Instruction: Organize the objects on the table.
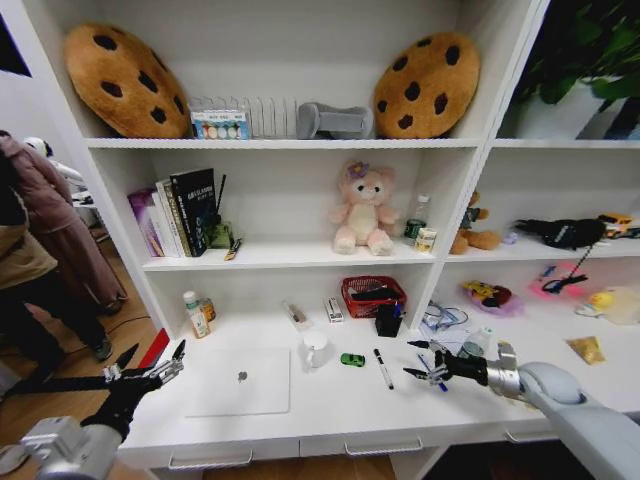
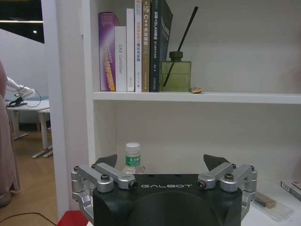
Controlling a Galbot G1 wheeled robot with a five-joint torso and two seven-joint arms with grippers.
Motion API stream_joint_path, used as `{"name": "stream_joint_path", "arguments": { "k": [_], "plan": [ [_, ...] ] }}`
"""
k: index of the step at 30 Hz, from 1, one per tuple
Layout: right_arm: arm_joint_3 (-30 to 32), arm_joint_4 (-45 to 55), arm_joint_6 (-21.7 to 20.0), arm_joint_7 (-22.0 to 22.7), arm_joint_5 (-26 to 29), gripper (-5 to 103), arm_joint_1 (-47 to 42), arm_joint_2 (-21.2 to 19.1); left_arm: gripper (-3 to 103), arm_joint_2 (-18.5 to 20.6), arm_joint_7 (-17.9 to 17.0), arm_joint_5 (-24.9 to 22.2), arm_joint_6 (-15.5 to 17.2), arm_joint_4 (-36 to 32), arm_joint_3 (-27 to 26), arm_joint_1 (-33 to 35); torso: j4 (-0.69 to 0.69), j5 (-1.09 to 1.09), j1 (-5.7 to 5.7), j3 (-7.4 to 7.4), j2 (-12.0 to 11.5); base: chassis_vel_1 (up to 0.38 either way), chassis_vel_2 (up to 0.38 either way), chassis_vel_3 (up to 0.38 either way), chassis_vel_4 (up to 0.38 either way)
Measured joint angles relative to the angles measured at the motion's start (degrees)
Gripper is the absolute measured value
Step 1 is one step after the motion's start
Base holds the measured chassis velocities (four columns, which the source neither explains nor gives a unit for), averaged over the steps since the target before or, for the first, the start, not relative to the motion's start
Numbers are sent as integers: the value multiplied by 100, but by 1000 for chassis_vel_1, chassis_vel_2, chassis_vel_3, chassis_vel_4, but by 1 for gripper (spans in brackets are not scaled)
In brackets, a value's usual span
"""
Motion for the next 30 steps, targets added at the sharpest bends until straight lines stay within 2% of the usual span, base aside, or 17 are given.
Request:
{"name": "stream_joint_path", "arguments": {
  "k": [2, 3, 5, 6, 8, 14, 30],
  "plan": [
    [-582, -216, 92, 1, -124, 100, 535, 50, 100, 0, -1, 0, -1, 0, -1, 0, 1, -2, 0, 0, 0, 0, 0, 0, 0],
    [-582, -216, 92, 1, -124, 100, 535, 50, 100, 0, -1, 0, -1, 0, -1, 0, 1, -2, 0, 0, 0, 0, 0, 0, 0],
    [-1130, -410, 209, 56, -342, 100, 984, 218, 100, 0, 0, 0, -1, 0, 0, 0, 1, -2, 0, 0, -1, 0, 0, 0, 0],
    [-1130, -410, 209, 56, -342, 100, 984, 218, 100, 0, 0, 0, -1, 0, 0, 0, 1, -2, 0, 0, -1, 0, 0, 0, 0],
    [-1527, -487, 259, 179, -472, 100, 1237, 445, 100, 0, 0, 0, -1, 0, 0, 0, 0, -1, 0, 0, -1, 0, 0, 0, 0],
    [-1787, -542, 299, 359, -607, 100, 1426, 796, 100, 0, 0, 0, -1, 0, 0, 0, 0, -2, -1, -1, 0, 0, 0, 0, 0],
    [-2375, -1120, 483, 354, -920, 100, 2022, 1136, 100, 0, 0, 0, -1, 0, 0, 0, 0, -2, 0, -1, 0, 0, 0, 0, 0]
  ]
}}
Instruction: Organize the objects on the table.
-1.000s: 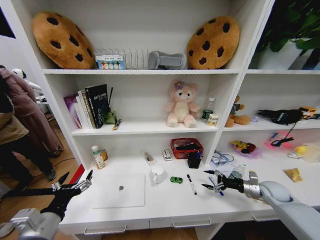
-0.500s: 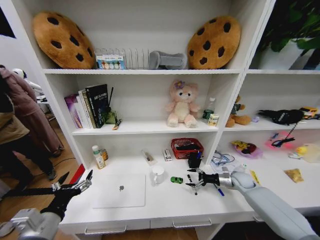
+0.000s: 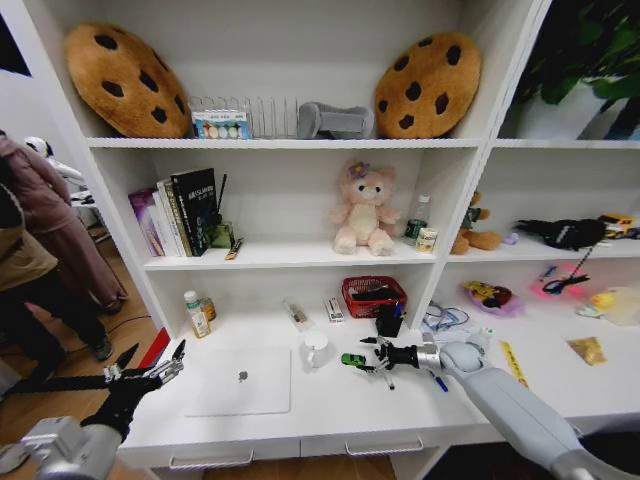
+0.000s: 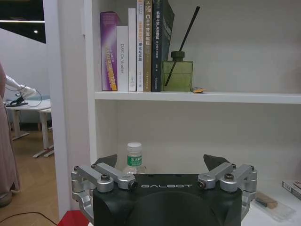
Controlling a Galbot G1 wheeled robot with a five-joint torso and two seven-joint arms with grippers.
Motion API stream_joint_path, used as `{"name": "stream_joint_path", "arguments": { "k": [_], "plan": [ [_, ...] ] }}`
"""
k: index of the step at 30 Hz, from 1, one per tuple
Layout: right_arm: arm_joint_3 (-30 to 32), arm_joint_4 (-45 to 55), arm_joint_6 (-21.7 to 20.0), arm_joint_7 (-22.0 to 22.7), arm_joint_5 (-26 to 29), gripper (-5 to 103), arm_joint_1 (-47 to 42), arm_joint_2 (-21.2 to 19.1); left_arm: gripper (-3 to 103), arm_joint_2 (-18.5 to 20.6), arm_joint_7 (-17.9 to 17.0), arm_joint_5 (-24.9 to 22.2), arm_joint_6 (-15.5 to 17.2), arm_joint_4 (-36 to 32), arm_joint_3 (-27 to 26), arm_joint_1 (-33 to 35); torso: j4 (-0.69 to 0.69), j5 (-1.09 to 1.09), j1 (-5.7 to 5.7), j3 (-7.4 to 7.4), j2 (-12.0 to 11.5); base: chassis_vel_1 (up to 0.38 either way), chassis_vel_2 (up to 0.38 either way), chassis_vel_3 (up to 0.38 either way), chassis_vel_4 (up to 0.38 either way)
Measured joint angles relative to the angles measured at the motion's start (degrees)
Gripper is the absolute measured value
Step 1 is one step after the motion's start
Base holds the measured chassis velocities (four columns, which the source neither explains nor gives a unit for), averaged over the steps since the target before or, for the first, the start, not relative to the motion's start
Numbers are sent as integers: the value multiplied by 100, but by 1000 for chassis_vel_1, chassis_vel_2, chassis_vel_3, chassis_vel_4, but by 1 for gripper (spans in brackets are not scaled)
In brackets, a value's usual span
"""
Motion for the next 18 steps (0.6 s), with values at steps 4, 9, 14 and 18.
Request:
{"name": "stream_joint_path", "arguments": {
  "k": [4, 9, 14, 18],
  "plan": [
    [-104, -60, 27, -28, -37, 100, 68, 38, 100, 0, 0, 0, 0, 0, 0, 0, -1, 1, 0, 0, 0, 0, 0, 0, 0],
    [-169, -72, 64, -38, -68, 100, 83, 70, 100, 0, 0, 0, 0, 0, 0, 0, -1, 1, 0, 0, 0, 0, 0, 0, 0],
    [-192, -137, 110, -35, -101, 101, 73, 116, 100, 0, 0, 0, 0, 0, 0, 0, -2, 1, 0, 0, 0, 0, 0, 0, 0],
    [-261, -276, 173, -20, -184, 99, 134, 166, 100, 0, 0, 0, 0, 0, 0, 0, -1, 0, 0, 0, 0, 0, 0, 0, 0]
  ]
}}
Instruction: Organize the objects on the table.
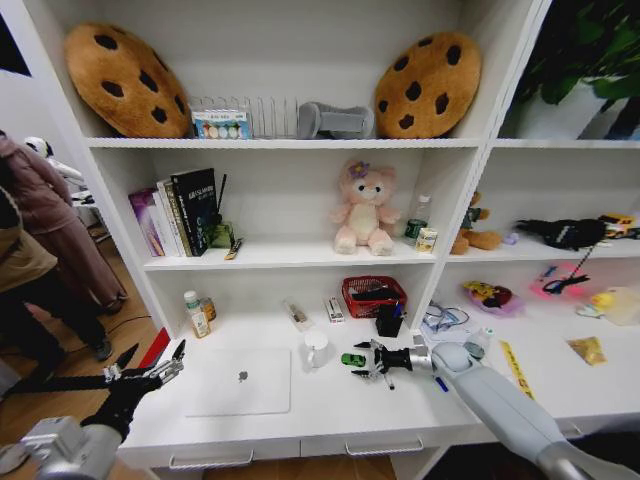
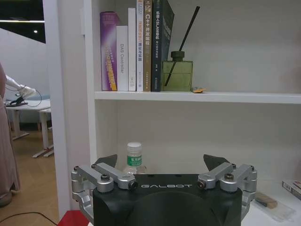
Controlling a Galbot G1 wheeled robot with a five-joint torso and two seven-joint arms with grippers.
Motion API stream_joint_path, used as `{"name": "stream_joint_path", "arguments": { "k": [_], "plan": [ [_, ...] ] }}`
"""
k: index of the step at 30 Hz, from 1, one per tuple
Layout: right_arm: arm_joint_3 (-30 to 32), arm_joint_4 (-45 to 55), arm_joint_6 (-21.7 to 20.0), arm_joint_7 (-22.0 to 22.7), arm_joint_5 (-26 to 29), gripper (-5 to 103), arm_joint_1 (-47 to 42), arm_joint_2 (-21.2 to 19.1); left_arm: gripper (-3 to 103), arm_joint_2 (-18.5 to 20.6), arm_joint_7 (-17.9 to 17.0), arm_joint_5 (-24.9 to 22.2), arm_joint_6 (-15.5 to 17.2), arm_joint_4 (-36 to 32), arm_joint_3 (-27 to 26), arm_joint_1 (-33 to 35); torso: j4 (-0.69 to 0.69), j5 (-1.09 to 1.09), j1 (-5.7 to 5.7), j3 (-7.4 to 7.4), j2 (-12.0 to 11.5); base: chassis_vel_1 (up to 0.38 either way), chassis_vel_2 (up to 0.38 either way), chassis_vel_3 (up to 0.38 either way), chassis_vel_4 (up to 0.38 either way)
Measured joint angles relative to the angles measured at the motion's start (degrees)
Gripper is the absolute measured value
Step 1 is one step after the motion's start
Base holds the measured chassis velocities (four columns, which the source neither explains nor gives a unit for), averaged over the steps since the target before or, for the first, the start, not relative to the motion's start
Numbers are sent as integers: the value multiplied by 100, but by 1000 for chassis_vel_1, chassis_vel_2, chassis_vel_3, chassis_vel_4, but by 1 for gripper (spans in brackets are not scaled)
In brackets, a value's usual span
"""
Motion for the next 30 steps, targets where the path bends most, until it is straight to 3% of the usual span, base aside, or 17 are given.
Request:
{"name": "stream_joint_path", "arguments": {
  "k": [6, 14, 18, 21, 24, 30],
  "plan": [
    [-118, -89, 64, 74, -37, 99, 95, 51, 100, 0, 0, 0, 0, 0, 0, 0, 0, 0, 0, 0, 0, 0, 0, 0, 0],
    [-243, -172, 101, 138, -59, 88, 204, 119, 100, 0, 0, 0, 0, 0, 0, 0, 1, 0, 0, 0, 0, 0, 0, 0, 0],
    [-252, -191, 105, 138, -57, 77, 216, 117, 100, 0, 0, 0, 0, 0, 0, 0, 0, 0, 0, 0, 0, 0, 0, 0, 0],
    [-251, -244, 133, 135, -62, 61, 218, 131, 100, 0, 0, 0, 0, 0, 0, 0, 0, -1, -1, -1, 1, 0, 0, 0, 0],
    [-243, -287, 152, 129, -89, 51, 219, 155, 100, 0, 0, 0, 0, 0, 0, 0, 0, -1, -1, -2, 1, 0, 0, 0, 0],
    [-242, -315, 178, 107, -143, 41, 224, 167, 100, 0, 0, 0, 0, 0, 0, 0, 1, -1, -1, -2, 2, 0, 0, 0, 0]
  ]
}}
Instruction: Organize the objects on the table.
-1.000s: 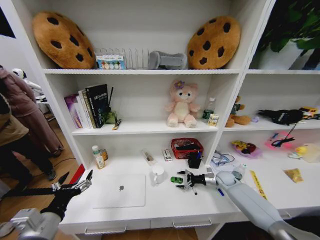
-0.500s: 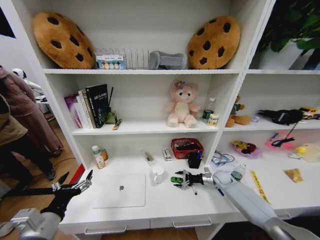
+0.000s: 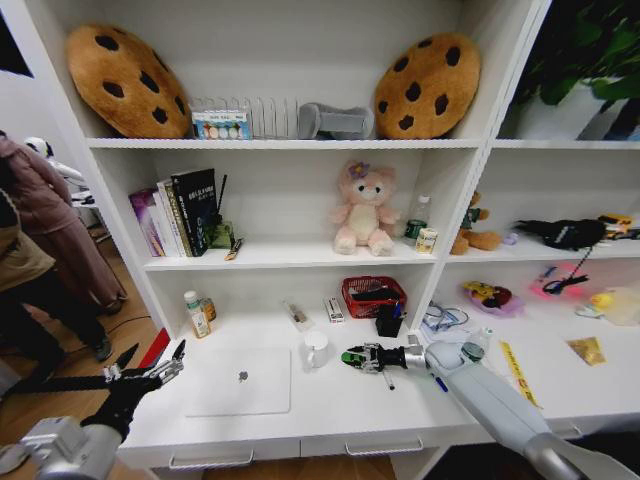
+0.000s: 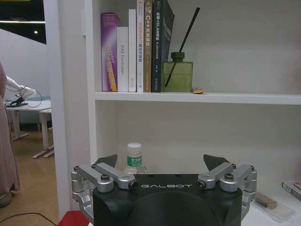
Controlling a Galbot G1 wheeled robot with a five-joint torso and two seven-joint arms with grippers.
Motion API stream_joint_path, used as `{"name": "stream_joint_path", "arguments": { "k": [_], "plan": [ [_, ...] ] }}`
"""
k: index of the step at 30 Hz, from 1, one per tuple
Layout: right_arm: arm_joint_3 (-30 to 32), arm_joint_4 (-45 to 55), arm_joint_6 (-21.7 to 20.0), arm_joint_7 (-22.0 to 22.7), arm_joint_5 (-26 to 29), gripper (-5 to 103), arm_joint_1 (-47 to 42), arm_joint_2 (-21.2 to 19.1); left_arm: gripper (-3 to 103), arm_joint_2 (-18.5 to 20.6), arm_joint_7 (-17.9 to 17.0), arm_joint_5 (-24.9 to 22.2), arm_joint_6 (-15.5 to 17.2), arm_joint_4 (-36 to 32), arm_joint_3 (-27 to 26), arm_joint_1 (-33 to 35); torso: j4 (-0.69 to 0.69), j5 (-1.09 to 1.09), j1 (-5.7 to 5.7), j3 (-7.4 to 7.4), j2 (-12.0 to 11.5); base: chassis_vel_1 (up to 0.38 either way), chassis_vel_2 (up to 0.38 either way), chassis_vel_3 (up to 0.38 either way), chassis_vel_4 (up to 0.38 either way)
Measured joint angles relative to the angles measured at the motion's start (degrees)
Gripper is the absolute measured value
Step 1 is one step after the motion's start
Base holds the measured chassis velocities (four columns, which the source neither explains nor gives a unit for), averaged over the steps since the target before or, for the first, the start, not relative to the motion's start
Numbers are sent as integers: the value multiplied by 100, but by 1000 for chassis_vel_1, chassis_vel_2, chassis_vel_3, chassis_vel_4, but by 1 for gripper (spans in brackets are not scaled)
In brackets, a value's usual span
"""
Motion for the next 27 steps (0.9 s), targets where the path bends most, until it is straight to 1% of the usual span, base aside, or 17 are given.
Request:
{"name": "stream_joint_path", "arguments": {
  "k": [1, 2, 3, 8, 15, 22, 23, 27],
  "plan": [
    [0, -2, 2, -5, -4, 41, 1, 0, 100, 0, 0, 0, 0, 0, 0, 0, 0, 0, 0, 0, 0, 0, 0, 0, 0],
    [1, -10, 7, -17, -9, 37, 1, 0, 100, 0, 0, 0, 0, 0, 0, 0, 0, 0, 0, 0, 0, 0, 0, 0, 0],
    [4, -14, 10, -26, -12, 35, -2, -4, 100, 0, 0, 0, 0, 0, 0, 0, 1, 1, 0, 0, 0, 0, 0, 0, 0],
    [44, -15, 16, -48, -13, 35, -33, -26, 100, 0, 0, 0, 0, 0, 0, 0, 2, 1, 0, 1, 0, 0, 0, 0, 0],
    [111, 133, -34, -51, 57, 35, -124, -106, 100, 0, 0, 0, 0, 0, 0, 0, -3, 2, 1, 3, -2, 0, 0, 0, 0],
    [223, 366, -108, -51, 179, 35, -213, -177, 100, 0, 1, 0, 0, 0, 0, 0, -3, 4, 2, 4, -4, 0, 0, 0, 0],
    [264, 433, -119, -47, 203, 35, -231, -194, 100, 0, 0, 0, 0, 0, 0, 0, 0, 1, 2, 4, -3, 0, 0, 0, 0],
    [358, 599, -141, -23, 265, 35, -276, -240, 100, 0, 0, 0, 0, 0, 0, 0, 0, 2, 2, 4, -3, 0, 0, 0, 0]
  ]
}}
